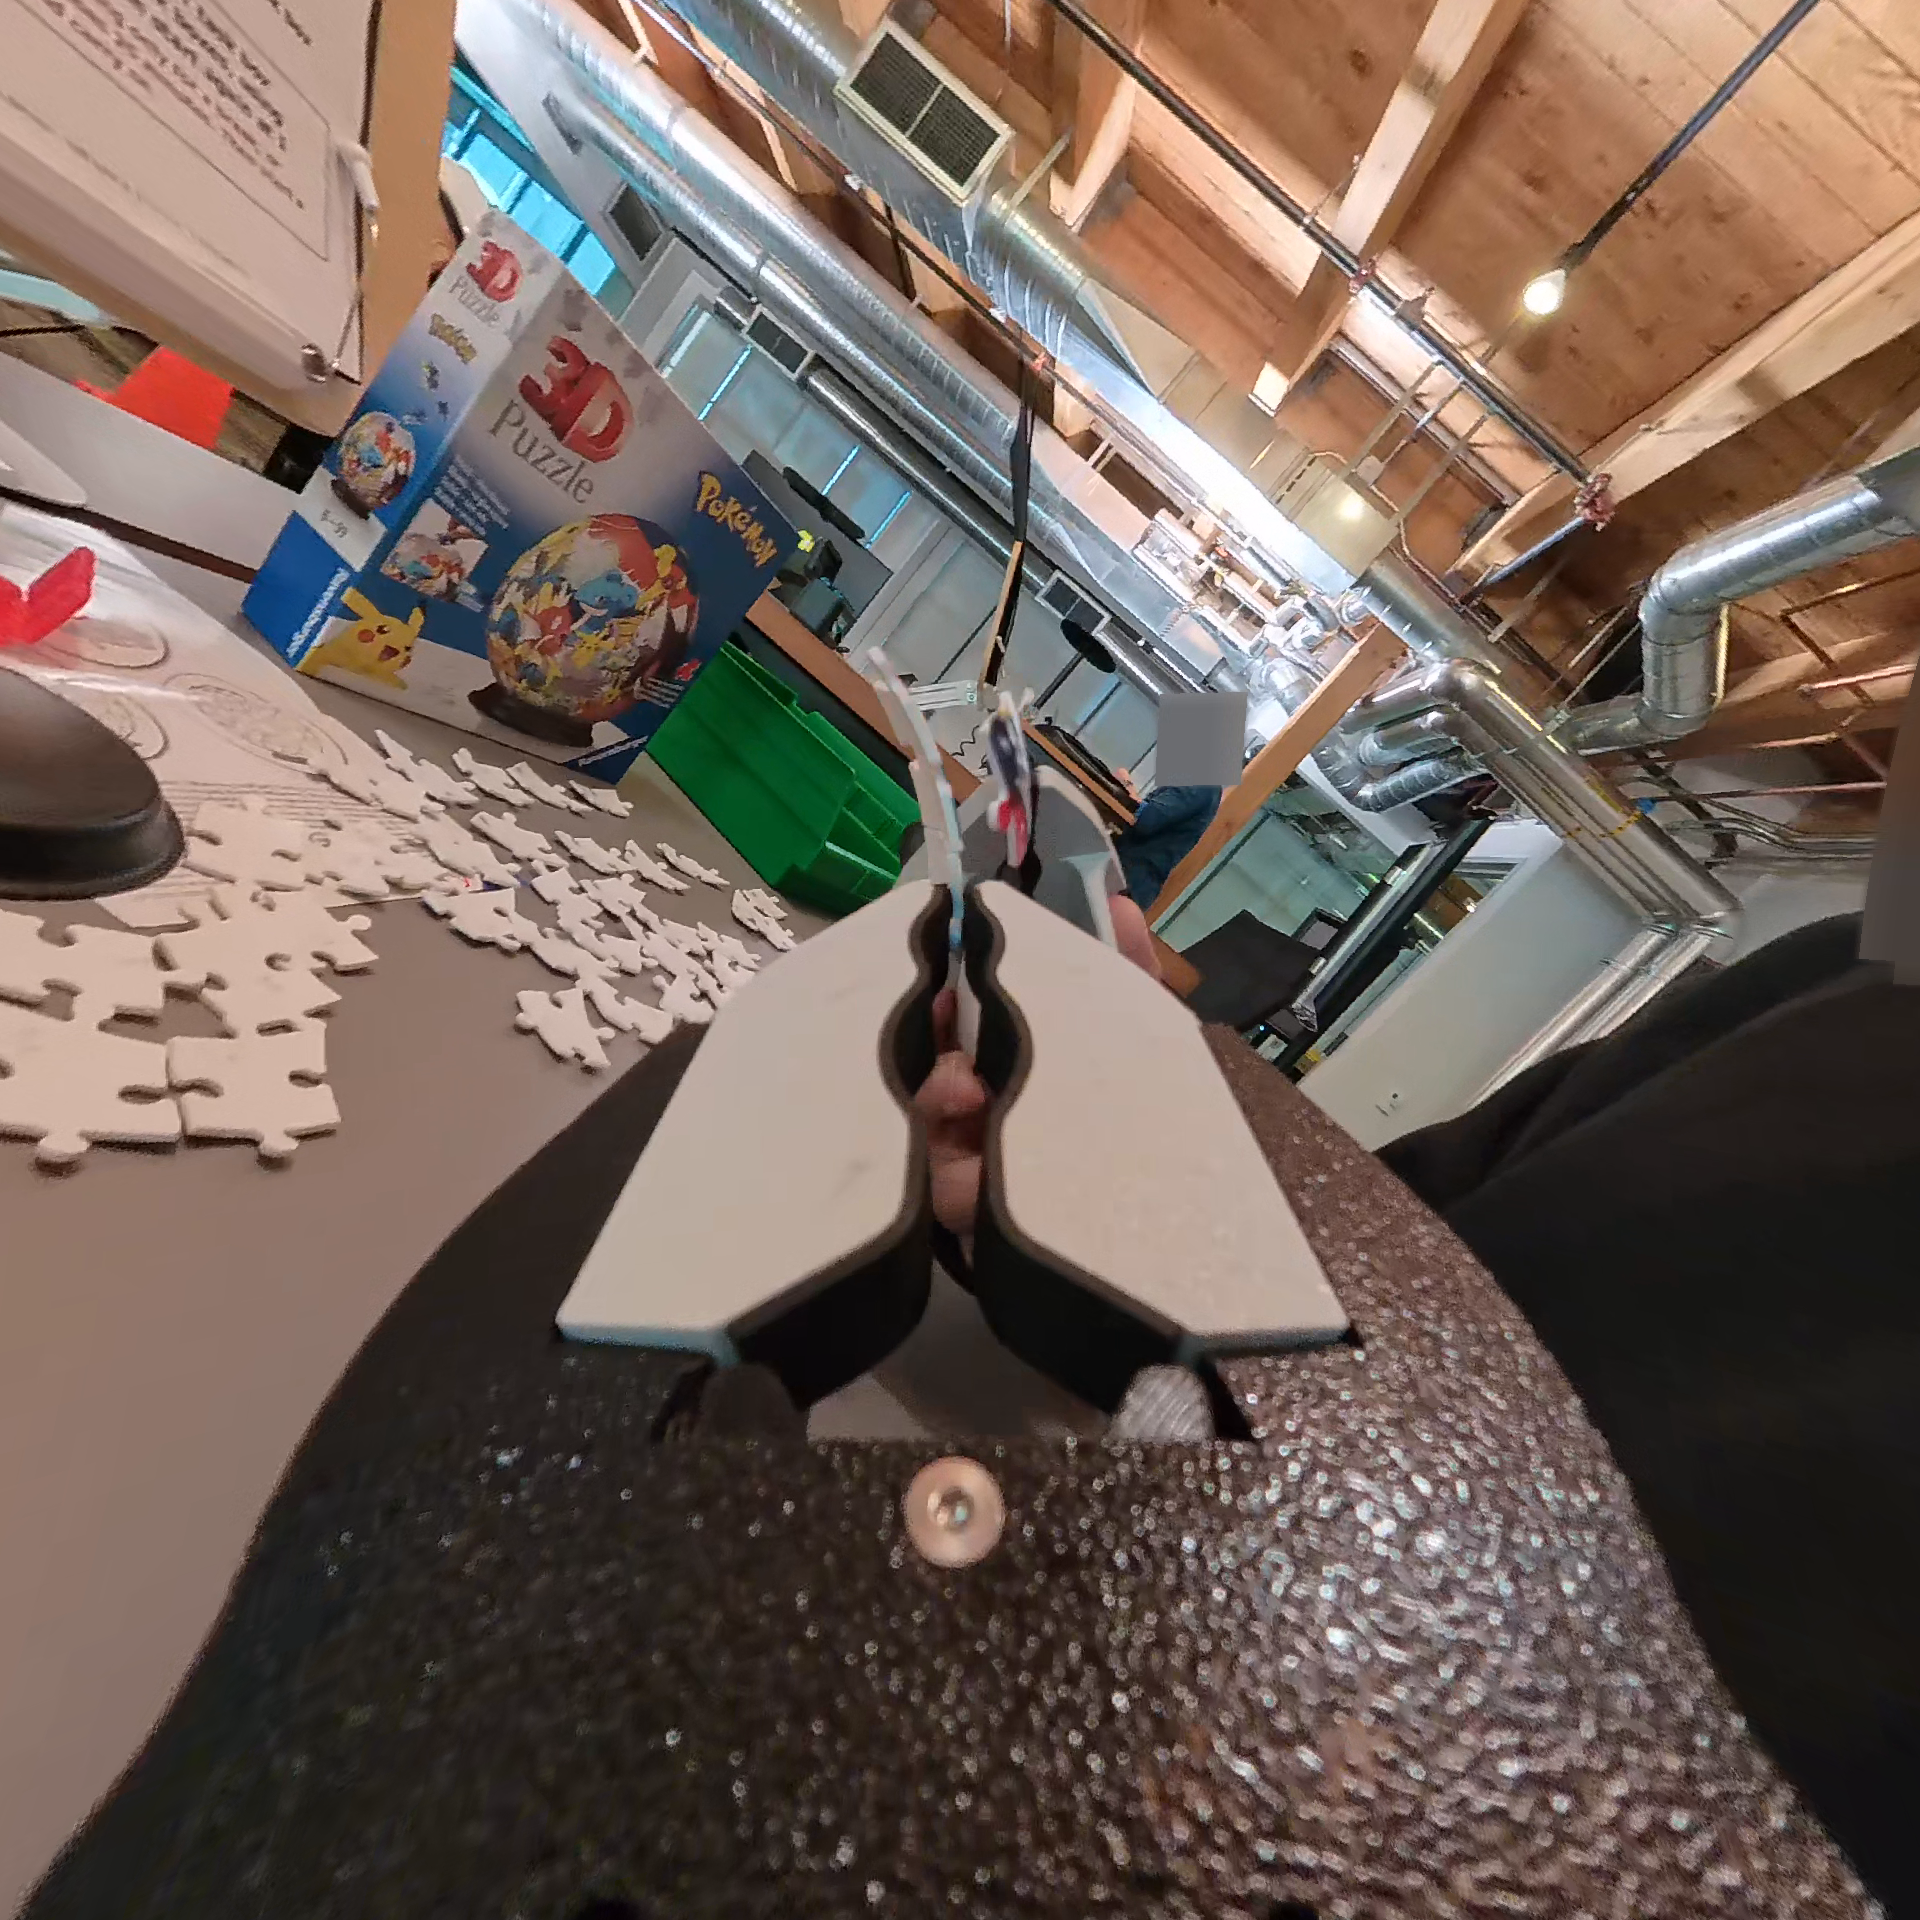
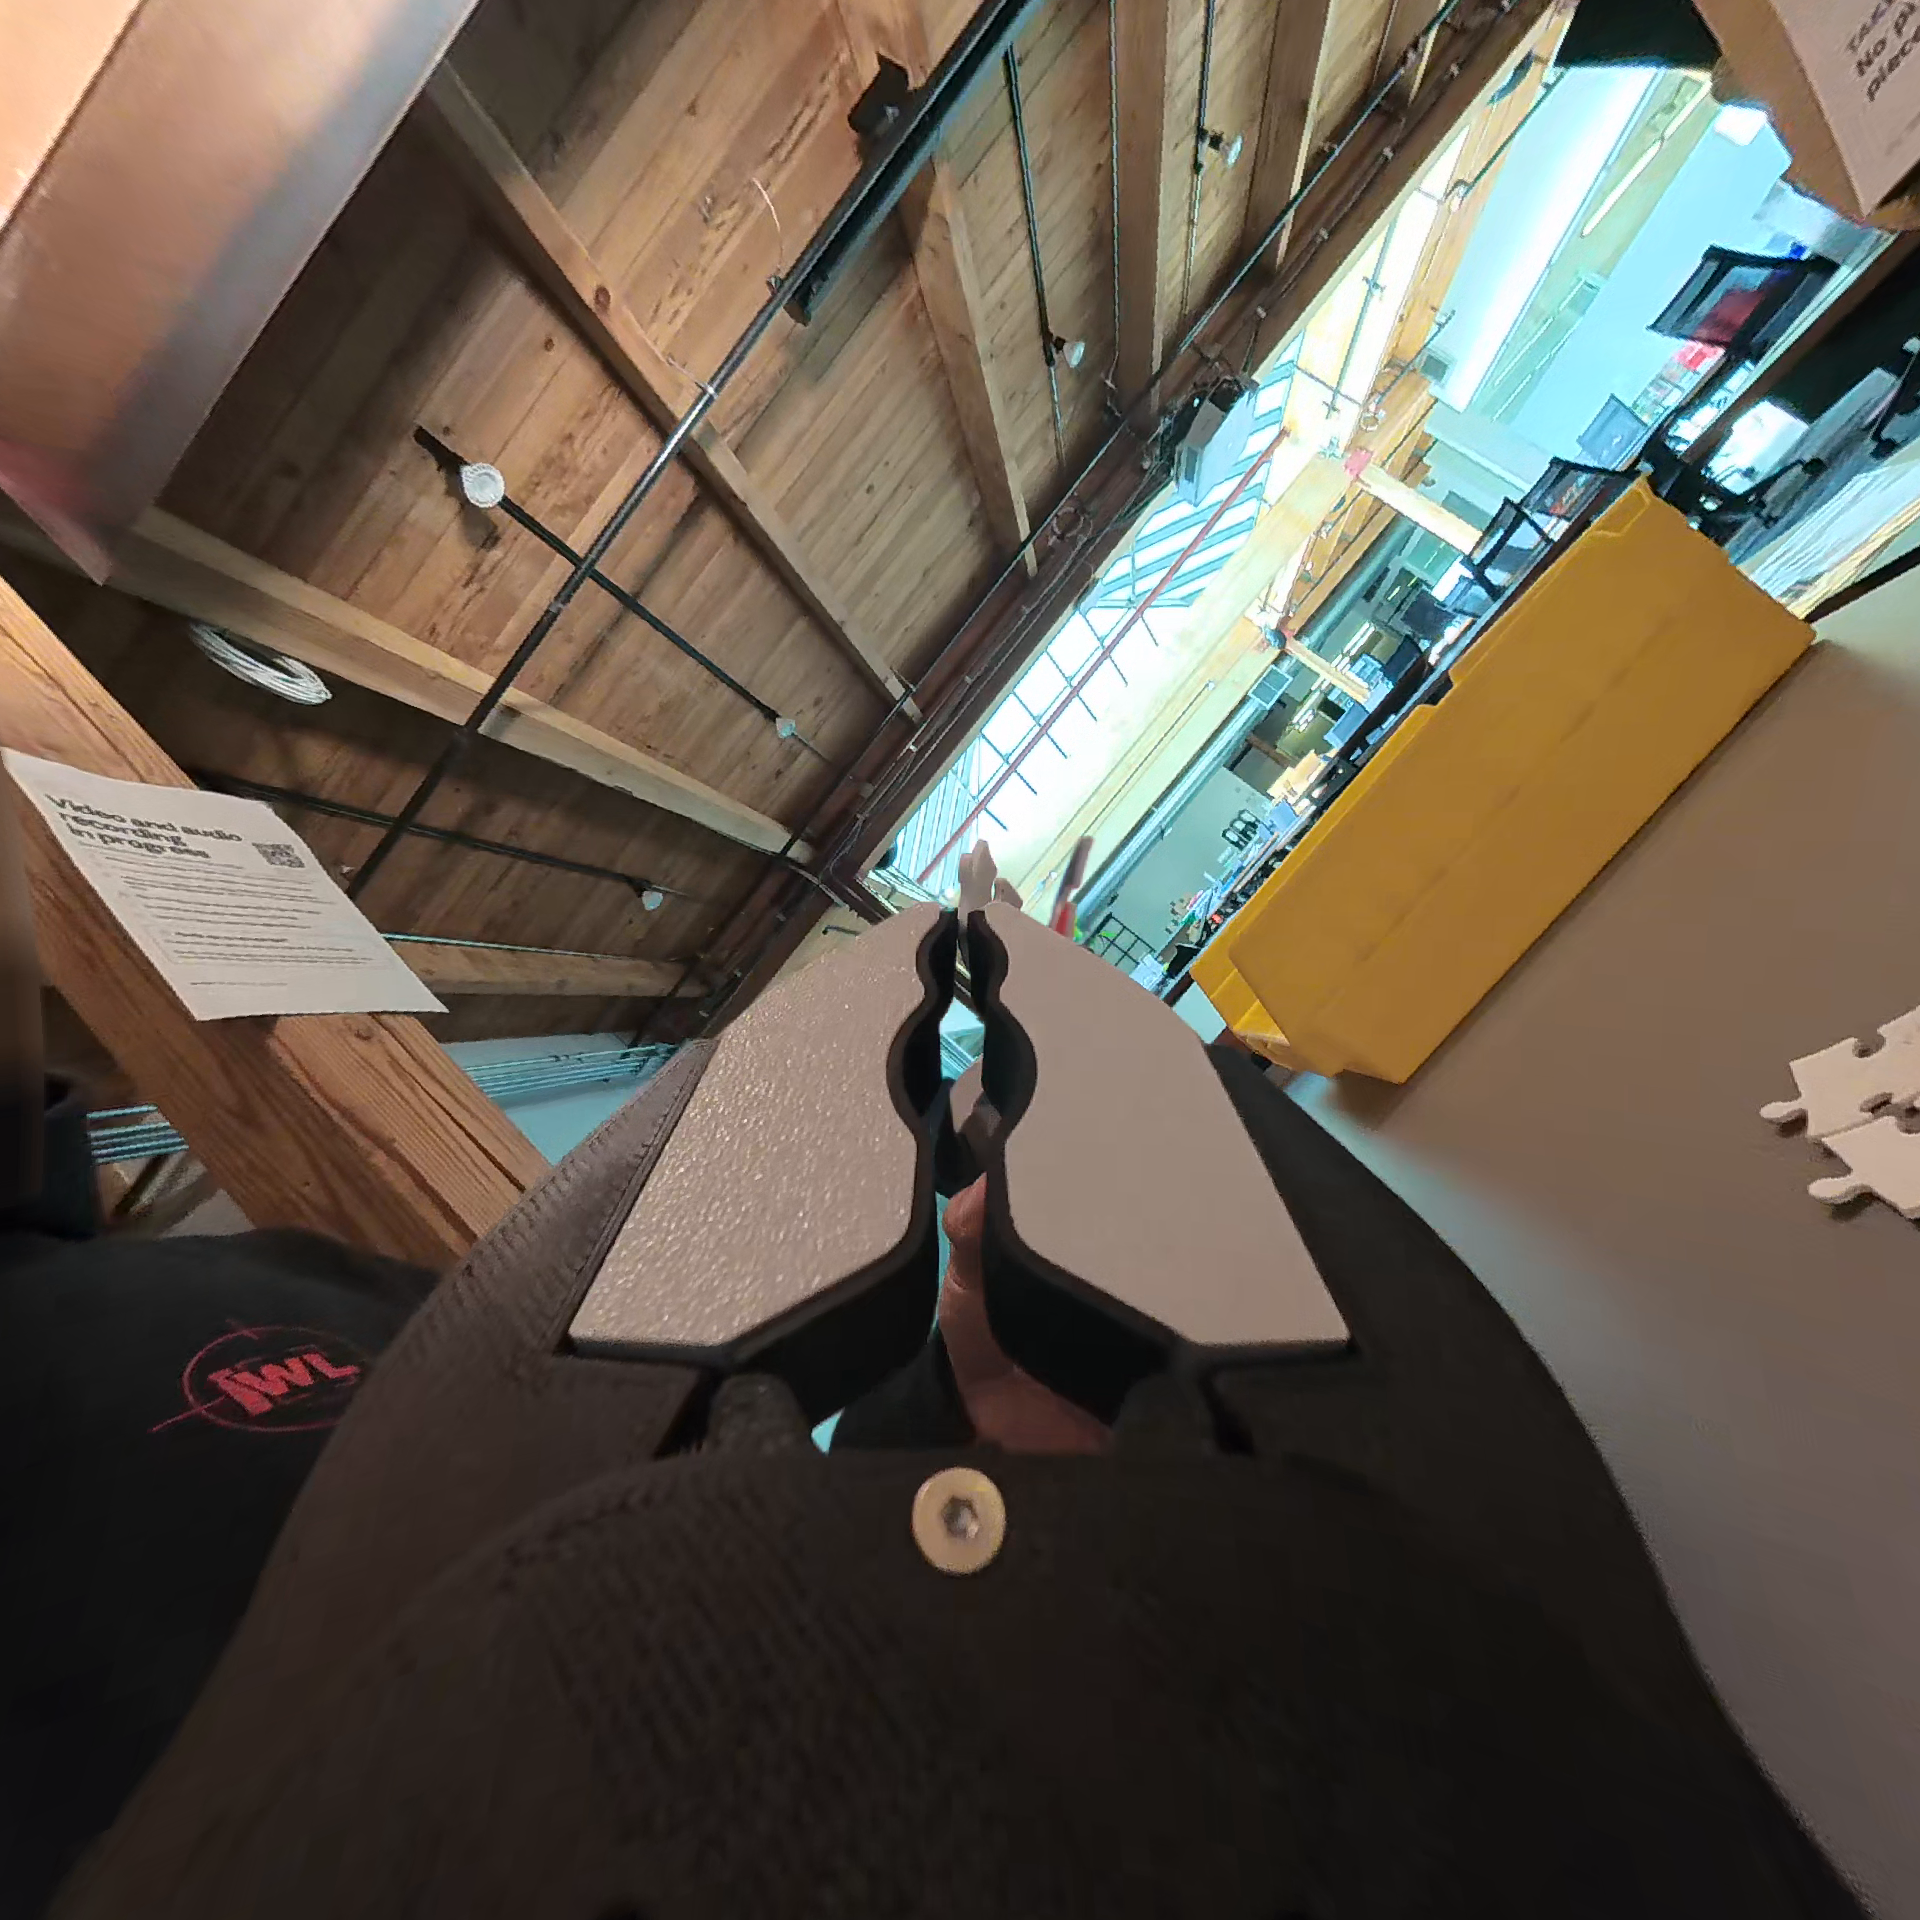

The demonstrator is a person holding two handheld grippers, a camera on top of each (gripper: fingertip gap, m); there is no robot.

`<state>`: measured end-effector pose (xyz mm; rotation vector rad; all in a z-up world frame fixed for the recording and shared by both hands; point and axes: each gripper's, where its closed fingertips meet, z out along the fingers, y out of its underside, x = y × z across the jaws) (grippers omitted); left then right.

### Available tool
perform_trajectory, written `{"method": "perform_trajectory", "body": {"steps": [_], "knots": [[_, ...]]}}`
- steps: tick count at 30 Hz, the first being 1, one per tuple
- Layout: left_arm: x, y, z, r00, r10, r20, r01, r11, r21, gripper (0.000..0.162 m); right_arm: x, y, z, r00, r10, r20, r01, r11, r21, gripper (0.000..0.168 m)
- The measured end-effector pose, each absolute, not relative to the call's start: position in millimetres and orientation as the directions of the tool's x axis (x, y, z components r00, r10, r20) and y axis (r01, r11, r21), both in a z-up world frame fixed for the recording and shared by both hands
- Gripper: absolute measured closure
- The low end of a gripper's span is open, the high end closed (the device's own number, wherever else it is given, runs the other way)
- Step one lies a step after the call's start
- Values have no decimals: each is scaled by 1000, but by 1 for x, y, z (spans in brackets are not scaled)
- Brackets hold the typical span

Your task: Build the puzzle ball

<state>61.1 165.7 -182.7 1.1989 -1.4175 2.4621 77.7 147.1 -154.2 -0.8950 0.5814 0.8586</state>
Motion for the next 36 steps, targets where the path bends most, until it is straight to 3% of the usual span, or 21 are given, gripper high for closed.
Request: {"method": "perform_trajectory", "body": {"steps": [10,24,30,36], "knots": [[57,165,-172,-744,-293,601,-345,-601,-721,161,72,155,-161,551,355,-755,-830,331,-450,166],[56,159,-170,-738,-250,626,-383,-609,-695,151,73,156,-167,761,98,-641,-623,386,-680,166],[58,163,-172,-716,-240,655,-403,-624,-669,158,69,158,-168,829,33,-559,-535,341,-773,166],[60,166,-173,-713,-326,621,-375,-571,-730,159,75,154,-170,870,-1,-492,-478,240,-845,161]]}}
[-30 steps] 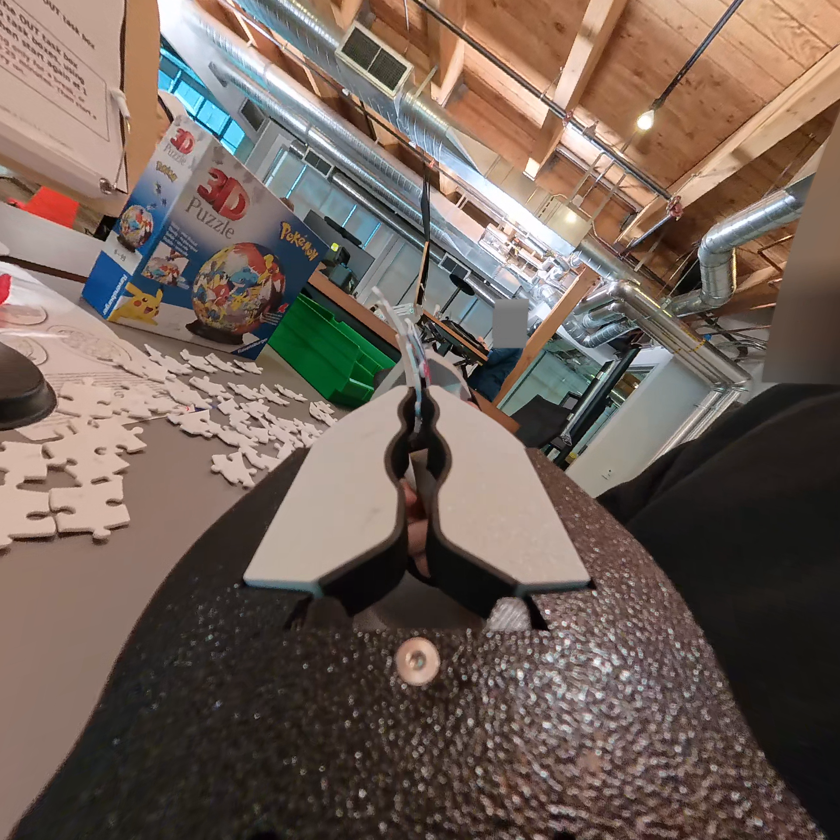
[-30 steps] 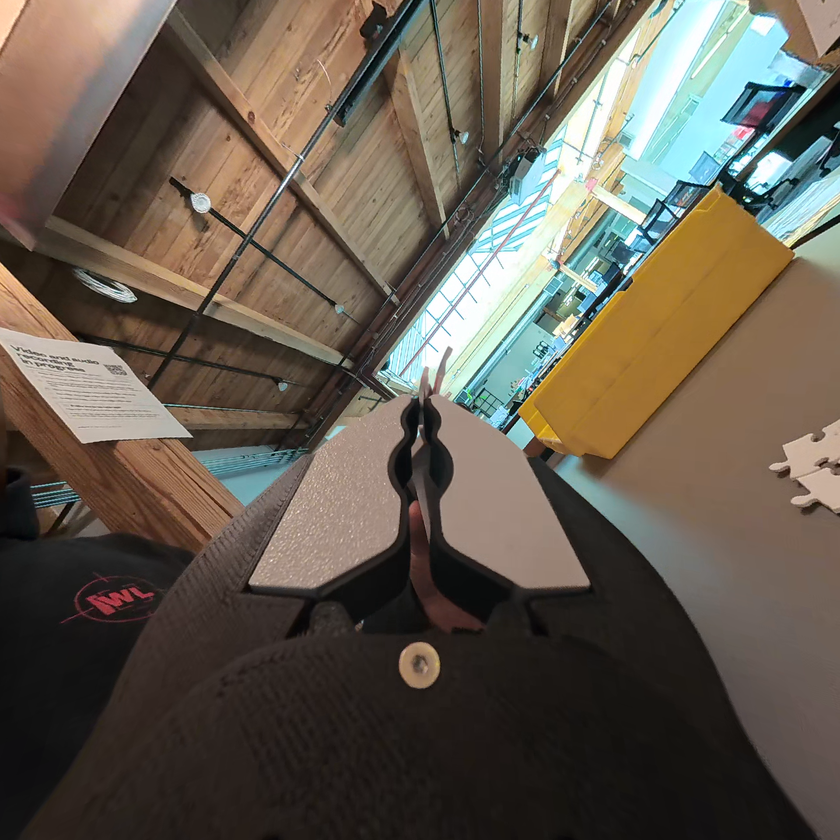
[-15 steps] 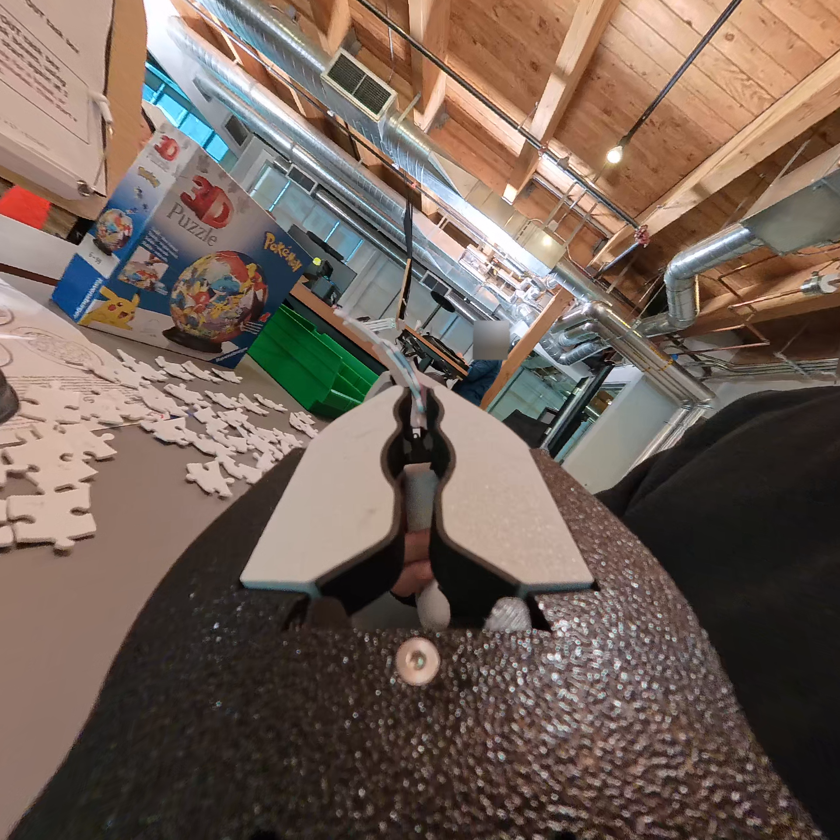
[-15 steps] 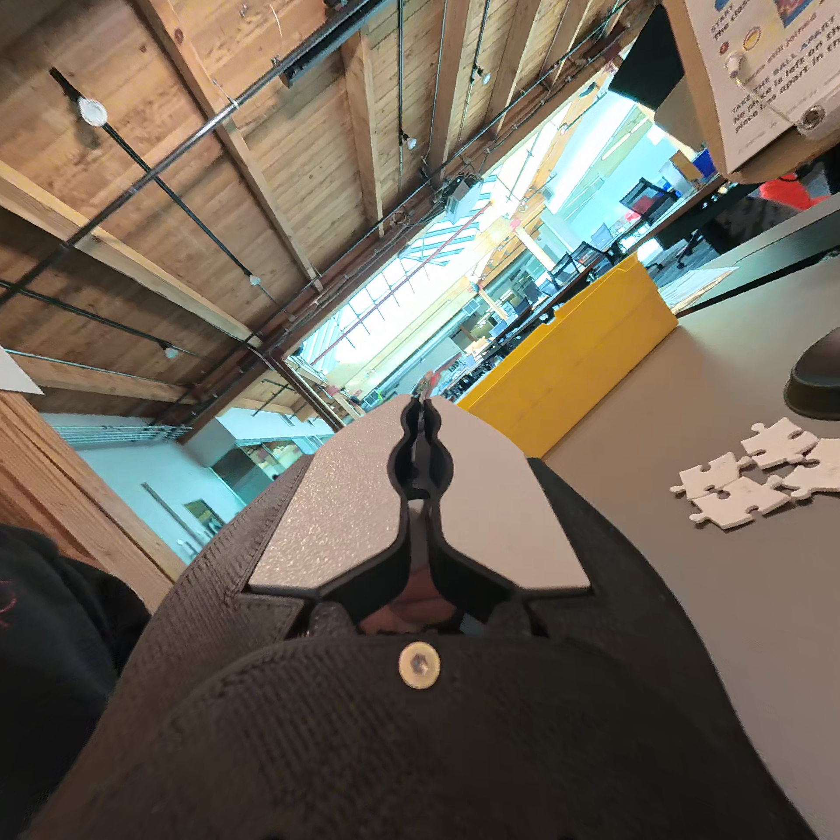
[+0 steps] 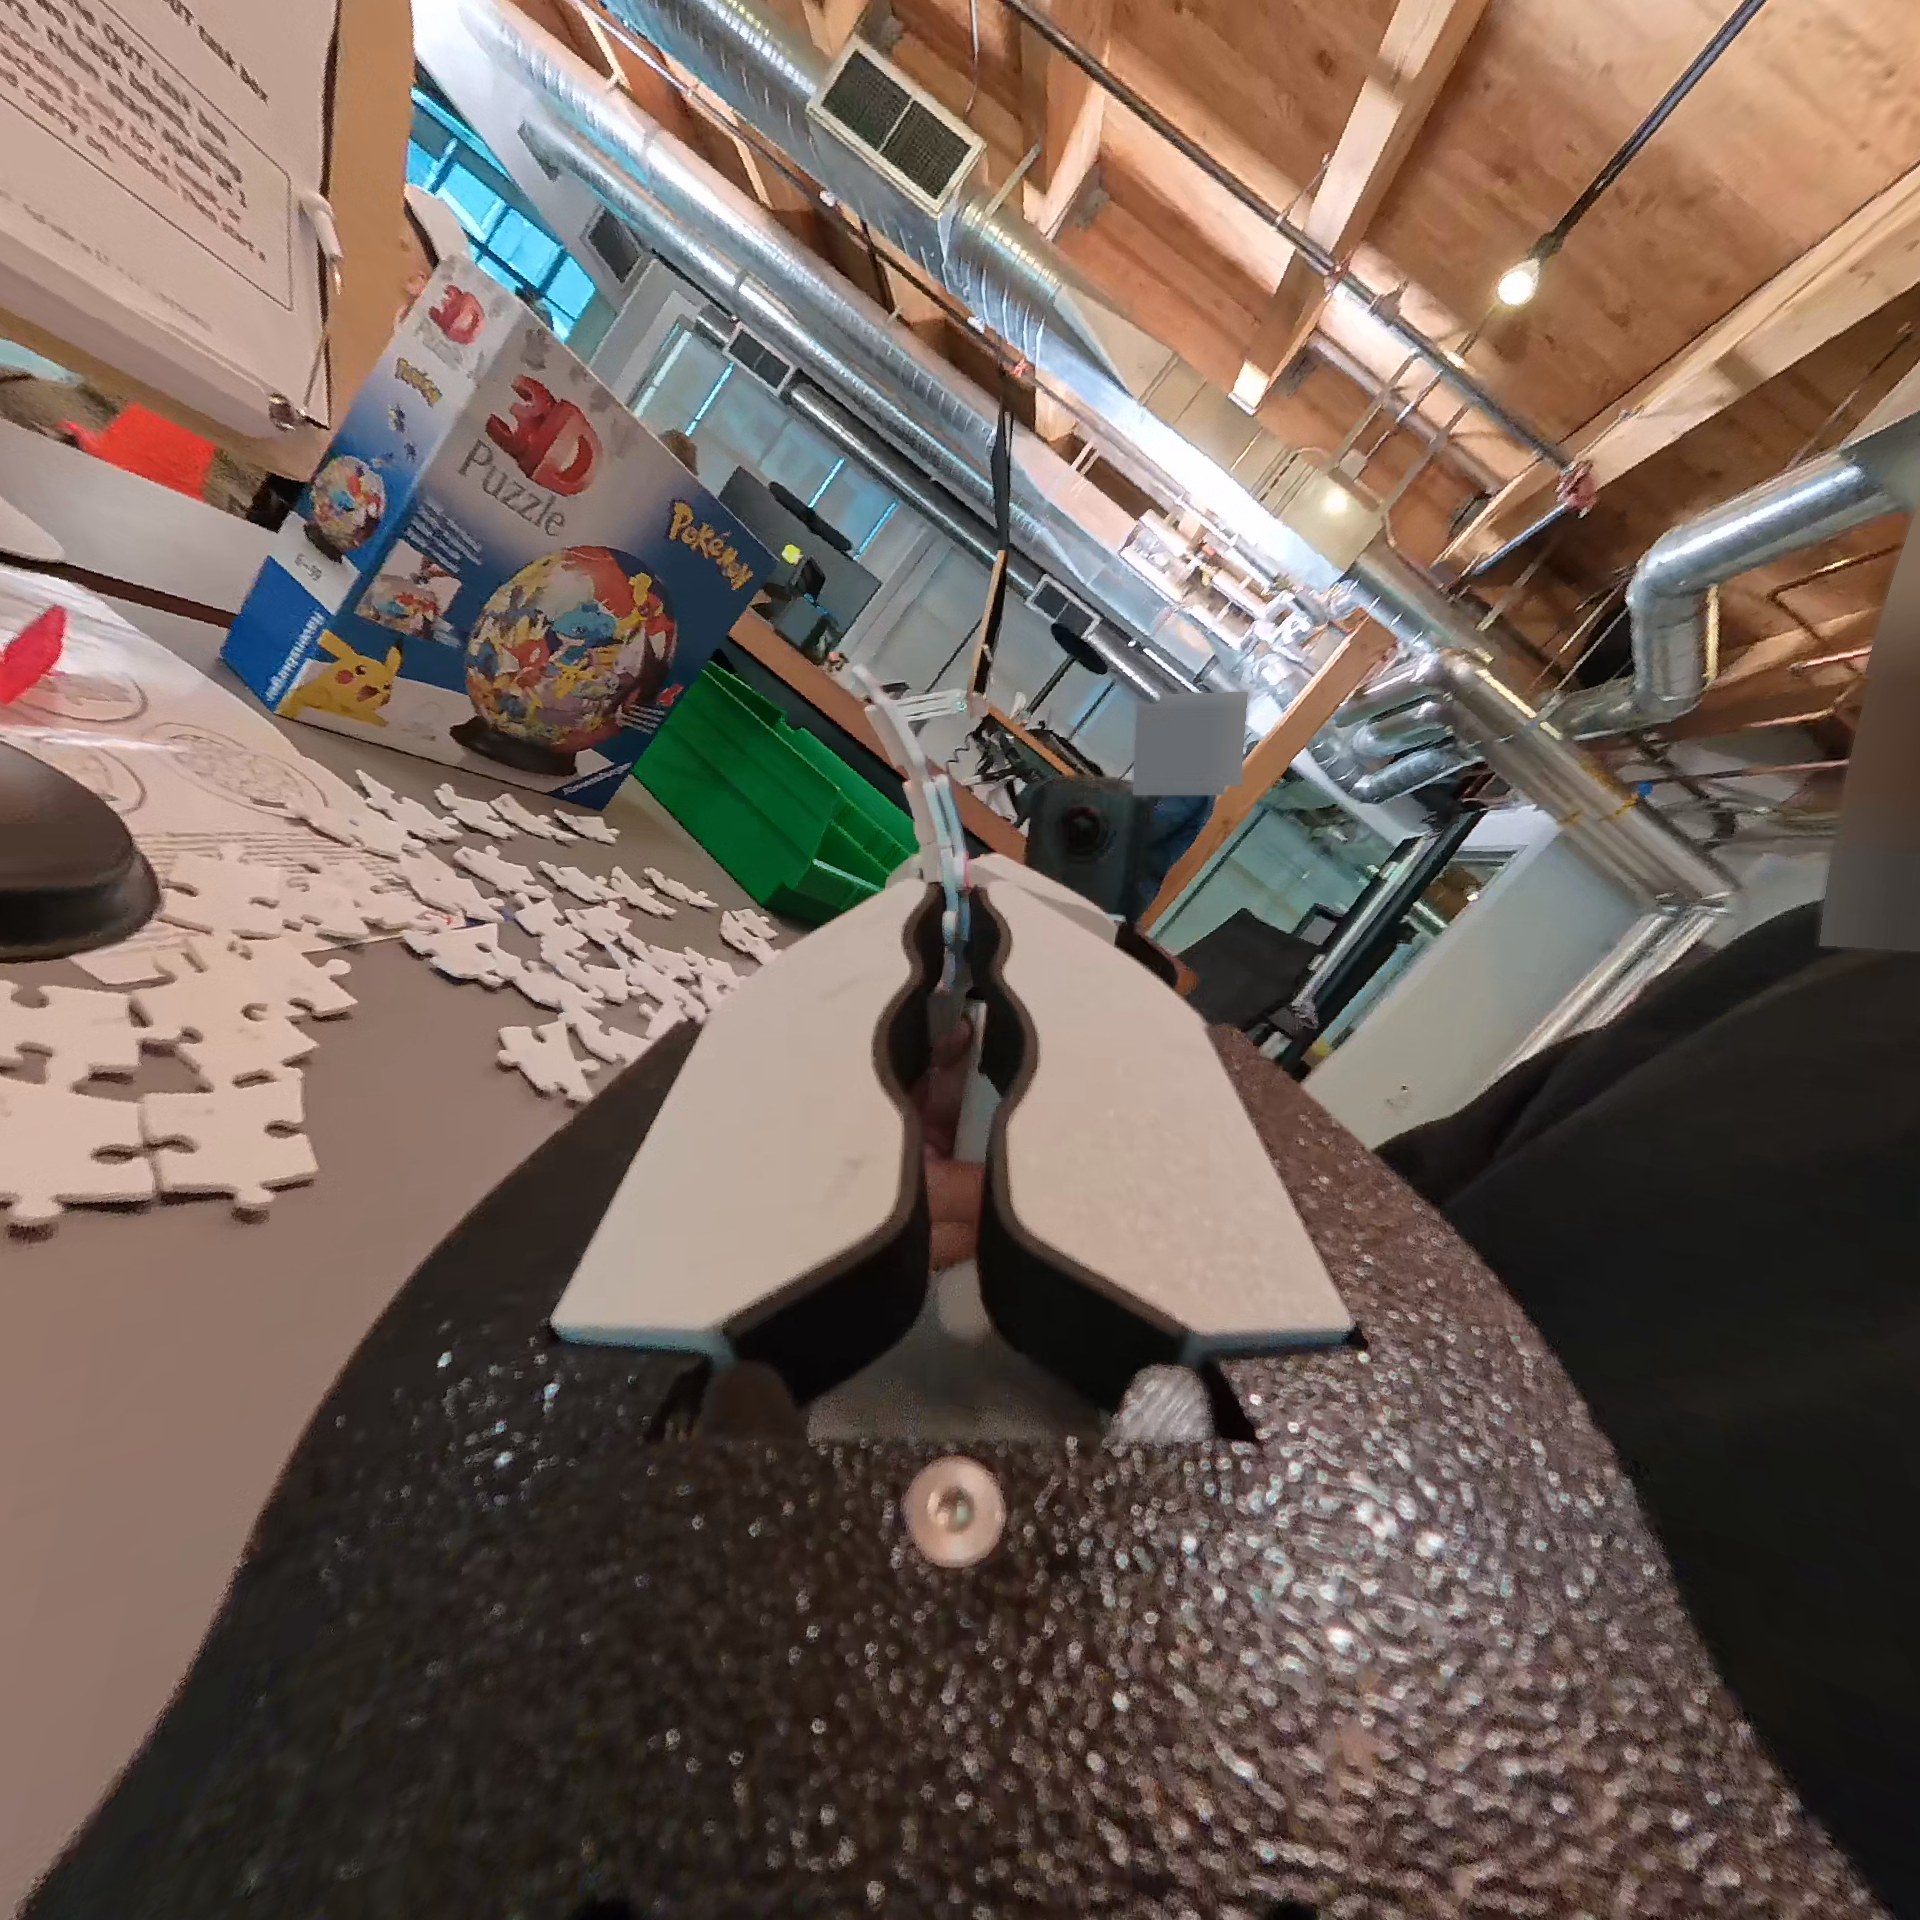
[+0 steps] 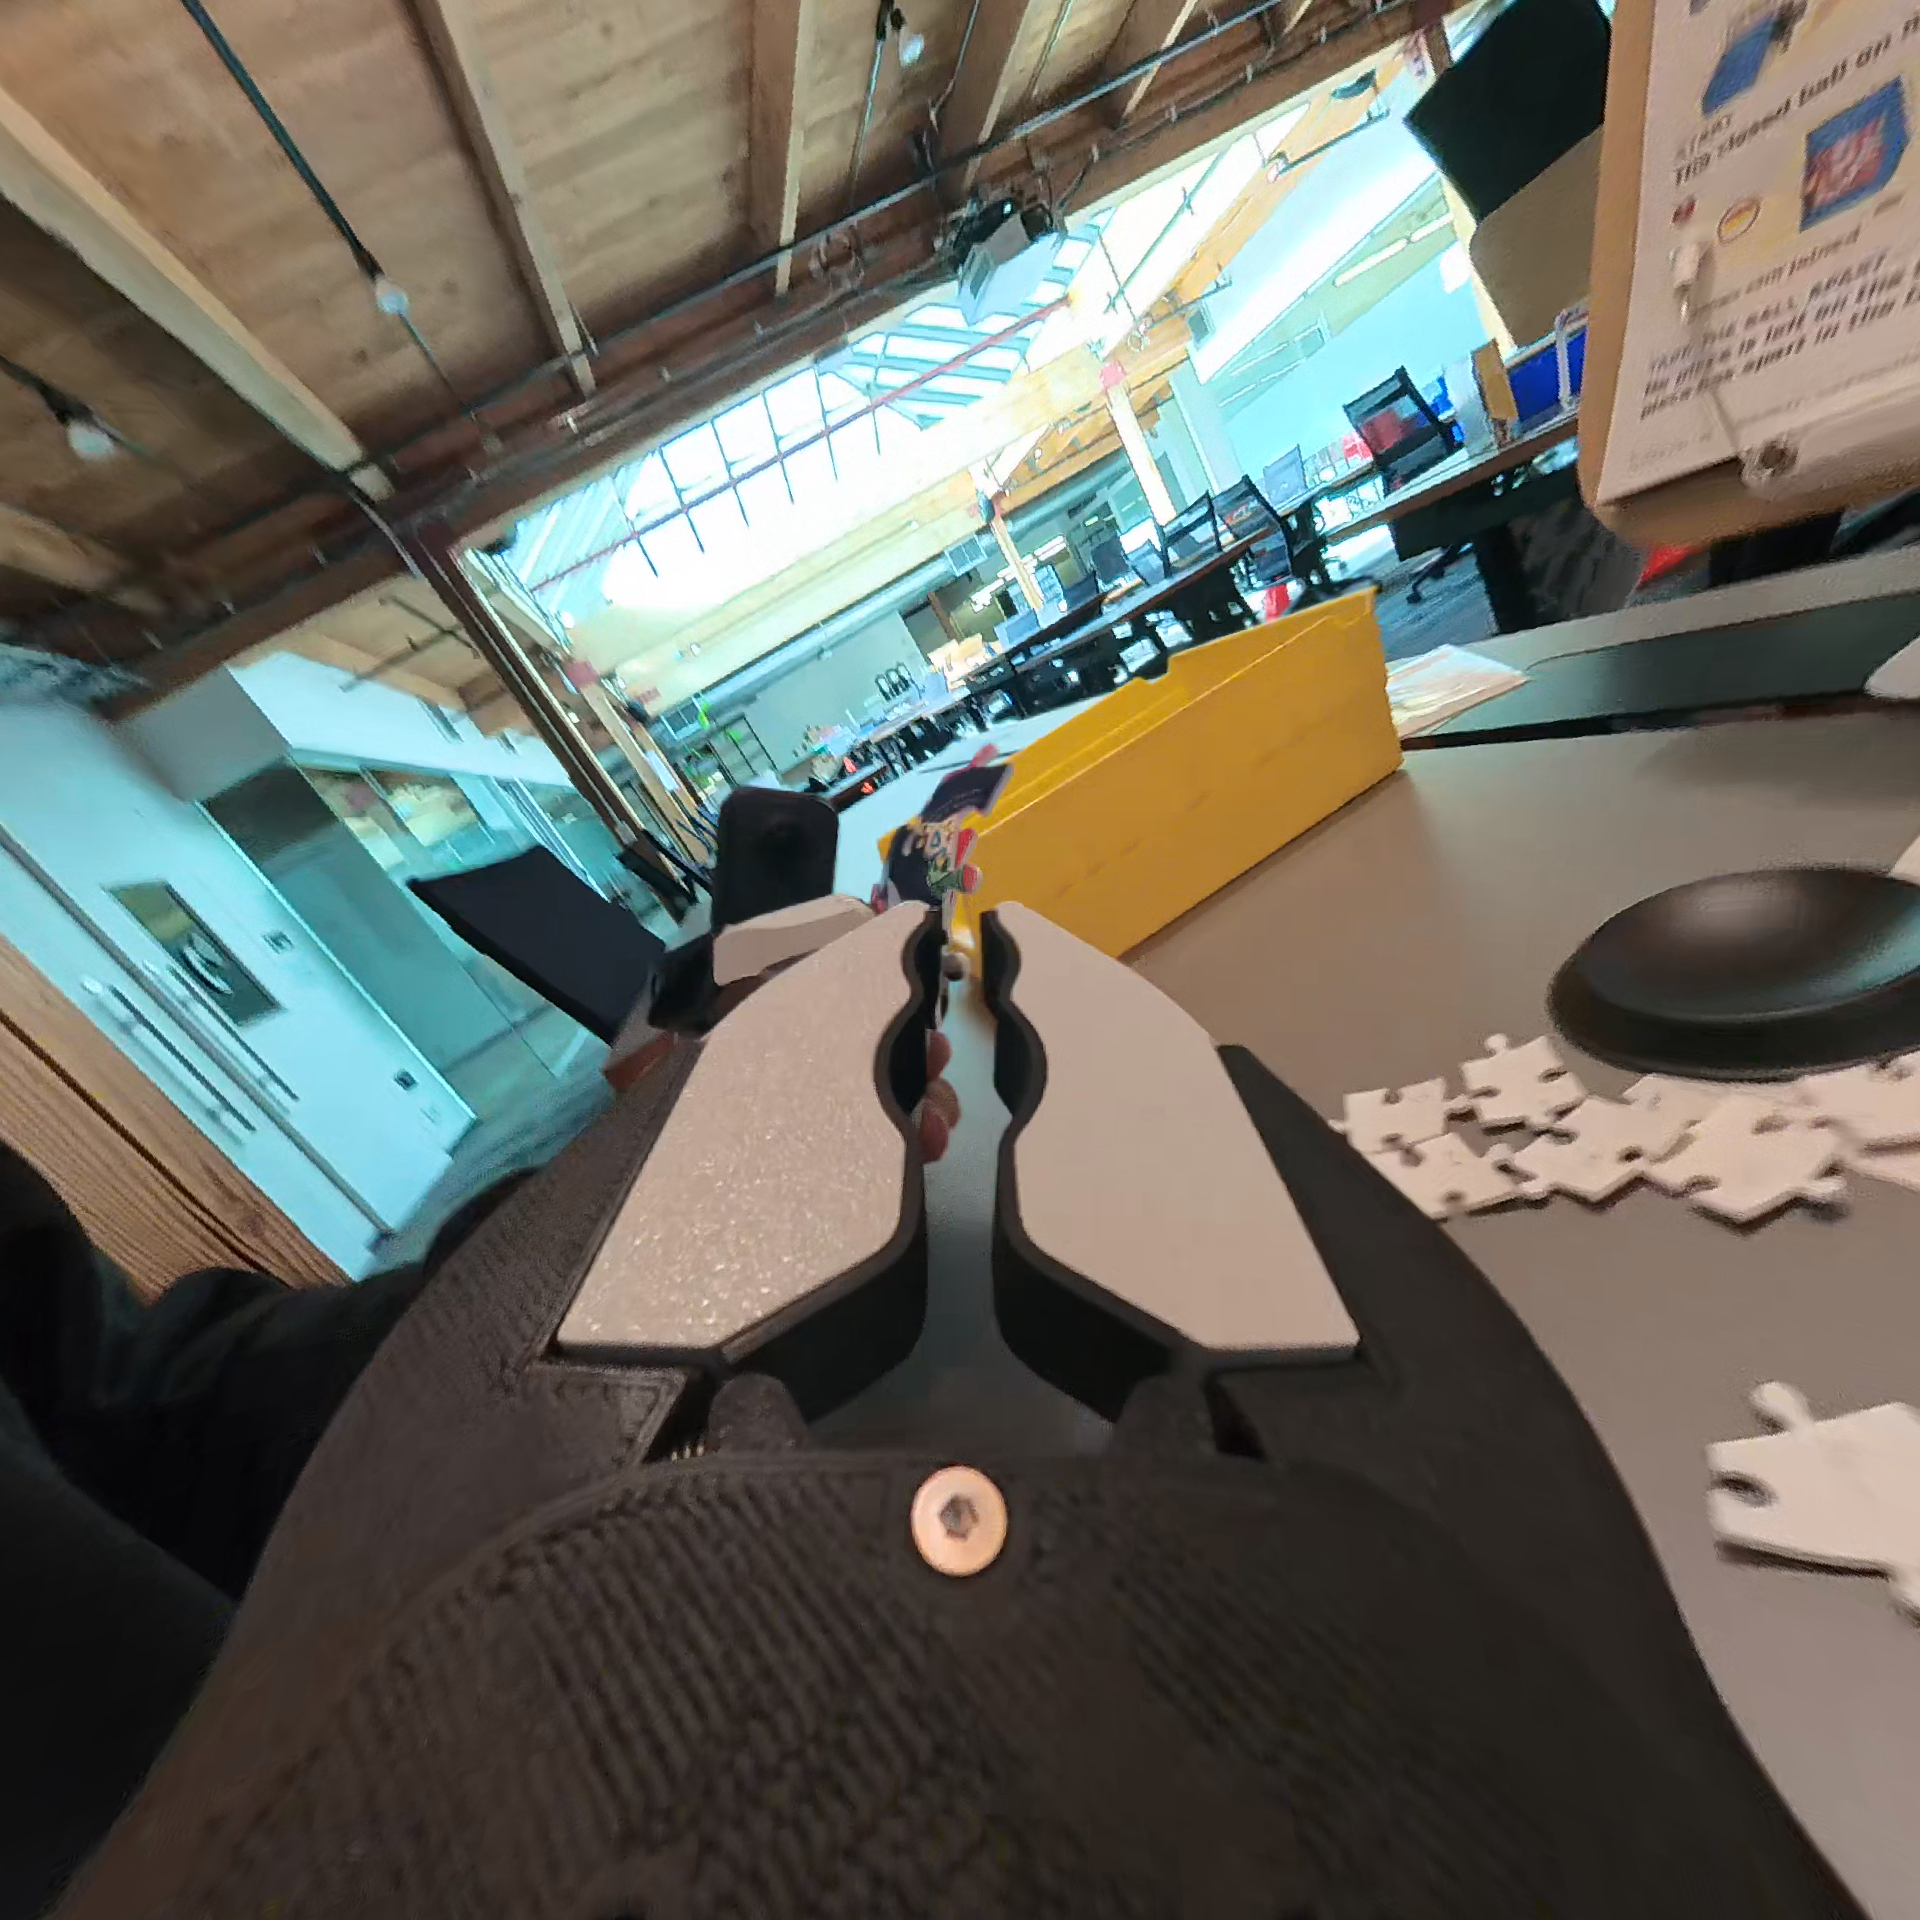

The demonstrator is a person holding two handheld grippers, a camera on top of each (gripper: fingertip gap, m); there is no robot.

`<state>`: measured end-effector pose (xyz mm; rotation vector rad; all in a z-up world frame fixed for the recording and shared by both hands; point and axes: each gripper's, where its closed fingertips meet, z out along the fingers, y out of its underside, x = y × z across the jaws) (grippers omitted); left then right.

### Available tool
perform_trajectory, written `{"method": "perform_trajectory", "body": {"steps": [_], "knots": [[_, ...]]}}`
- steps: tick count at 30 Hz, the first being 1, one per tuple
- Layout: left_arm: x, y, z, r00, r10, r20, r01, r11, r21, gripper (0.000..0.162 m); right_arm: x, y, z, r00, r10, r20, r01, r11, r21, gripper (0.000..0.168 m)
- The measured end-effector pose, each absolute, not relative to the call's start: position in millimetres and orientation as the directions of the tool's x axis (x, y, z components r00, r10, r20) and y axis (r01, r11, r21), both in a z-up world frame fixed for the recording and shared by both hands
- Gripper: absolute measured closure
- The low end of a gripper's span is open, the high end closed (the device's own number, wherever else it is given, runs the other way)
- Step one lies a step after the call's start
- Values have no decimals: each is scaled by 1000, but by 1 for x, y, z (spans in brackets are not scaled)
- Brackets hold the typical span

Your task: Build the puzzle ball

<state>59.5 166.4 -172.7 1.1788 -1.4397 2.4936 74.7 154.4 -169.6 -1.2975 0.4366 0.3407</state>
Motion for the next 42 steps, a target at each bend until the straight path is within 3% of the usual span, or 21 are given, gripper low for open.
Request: {"method": "perform_trajectory", "body": {"steps": [5,10,12,14,20,27,29,36,42], "knots": [[59,169,-178,-708,-390,588,-384,-487,-785,159,71,153,-151,985,-3,-172,-171,120,-978,165],[54,162,-178,-749,-411,520,-362,-404,-840,159,69,163,-159,999,43,-24,-21,-66,-998,147],[53,162,-180,-751,-426,505,-355,-384,-852,159,69,166,-161,996,69,-59,-52,-93,-994,145],[52,164,-181,-754,-436,491,-345,-374,-861,159,71,167,-163,993,70,-93,-84,-117,-990,154],[55,170,-180,-748,-523,409,-260,-336,-905,159,81,169,-176,976,-12,-217,-216,-182,-959,139],[54,169,-176,-771,-530,355,-206,-319,-925,159,63,173,-167,912,115,-393,-378,-134,-916,135],[54,169,-177,-770,-533,351,-206,-312,-927,159,64,174,-163,901,120,-416,-405,-106,-908,144],[52,170,-173,-785,-510,351,-192,-339,-921,159,61,177,-167,860,147,-489,-476,-115,-872,153],[49,173,-162,-811,-433,394,-189,-443,-876,158,57,176,-154,707,262,-657,-675,-29,-738,160]]}}
